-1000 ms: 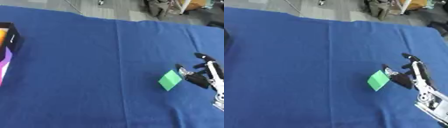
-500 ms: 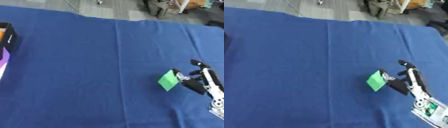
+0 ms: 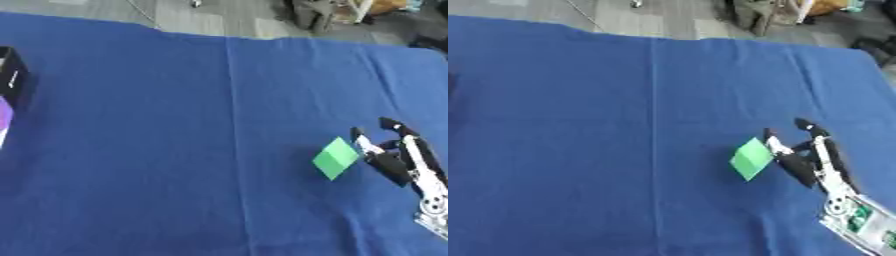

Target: Pick up the objects with one hand, pass them to the other hand, and then place them into the box on the other side of the table.

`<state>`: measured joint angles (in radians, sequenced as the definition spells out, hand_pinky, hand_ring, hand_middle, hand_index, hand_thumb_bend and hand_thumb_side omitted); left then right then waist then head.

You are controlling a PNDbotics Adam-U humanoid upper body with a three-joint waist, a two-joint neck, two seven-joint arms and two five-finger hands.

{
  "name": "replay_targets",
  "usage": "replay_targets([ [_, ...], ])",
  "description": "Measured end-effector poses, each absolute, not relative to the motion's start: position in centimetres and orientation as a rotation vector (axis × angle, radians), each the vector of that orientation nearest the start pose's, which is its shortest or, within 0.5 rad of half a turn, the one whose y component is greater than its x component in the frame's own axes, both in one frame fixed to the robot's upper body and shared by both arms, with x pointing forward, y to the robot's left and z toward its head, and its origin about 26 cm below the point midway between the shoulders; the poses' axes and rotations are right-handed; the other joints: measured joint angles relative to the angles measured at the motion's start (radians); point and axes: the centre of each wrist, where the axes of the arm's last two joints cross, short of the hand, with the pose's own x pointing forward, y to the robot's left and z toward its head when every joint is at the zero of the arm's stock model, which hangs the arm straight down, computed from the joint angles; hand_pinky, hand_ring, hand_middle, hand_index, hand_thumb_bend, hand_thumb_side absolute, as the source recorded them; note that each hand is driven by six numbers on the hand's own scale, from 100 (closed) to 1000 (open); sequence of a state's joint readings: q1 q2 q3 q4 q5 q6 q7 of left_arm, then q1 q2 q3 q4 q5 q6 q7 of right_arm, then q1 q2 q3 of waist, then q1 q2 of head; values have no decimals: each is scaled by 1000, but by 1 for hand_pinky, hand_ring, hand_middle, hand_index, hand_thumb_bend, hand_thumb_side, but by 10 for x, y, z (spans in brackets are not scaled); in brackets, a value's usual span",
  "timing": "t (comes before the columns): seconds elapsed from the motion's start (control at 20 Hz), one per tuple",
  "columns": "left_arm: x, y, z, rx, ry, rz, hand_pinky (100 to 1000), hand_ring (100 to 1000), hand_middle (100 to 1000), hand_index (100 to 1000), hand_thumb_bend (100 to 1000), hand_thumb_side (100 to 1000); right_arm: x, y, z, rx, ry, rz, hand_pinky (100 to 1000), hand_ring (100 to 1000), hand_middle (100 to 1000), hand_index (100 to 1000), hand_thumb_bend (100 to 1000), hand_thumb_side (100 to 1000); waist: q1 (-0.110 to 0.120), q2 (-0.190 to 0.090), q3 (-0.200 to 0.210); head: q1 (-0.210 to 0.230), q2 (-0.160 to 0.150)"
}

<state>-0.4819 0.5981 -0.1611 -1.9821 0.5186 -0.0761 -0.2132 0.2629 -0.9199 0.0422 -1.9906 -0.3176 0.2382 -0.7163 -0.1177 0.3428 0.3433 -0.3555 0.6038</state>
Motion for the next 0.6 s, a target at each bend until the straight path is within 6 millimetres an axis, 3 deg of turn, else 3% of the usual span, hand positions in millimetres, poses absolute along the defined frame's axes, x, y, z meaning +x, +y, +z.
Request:
replay_targets([
  [0.6, 309, 245, 253, -483, -2265, -773, 1000, 1000, 703, 854, 100, 697, 213, -369, 116, -774, -1548, 132, 570, 669, 867, 916, 369, 613, -3, 4, 7, -4, 0],
])
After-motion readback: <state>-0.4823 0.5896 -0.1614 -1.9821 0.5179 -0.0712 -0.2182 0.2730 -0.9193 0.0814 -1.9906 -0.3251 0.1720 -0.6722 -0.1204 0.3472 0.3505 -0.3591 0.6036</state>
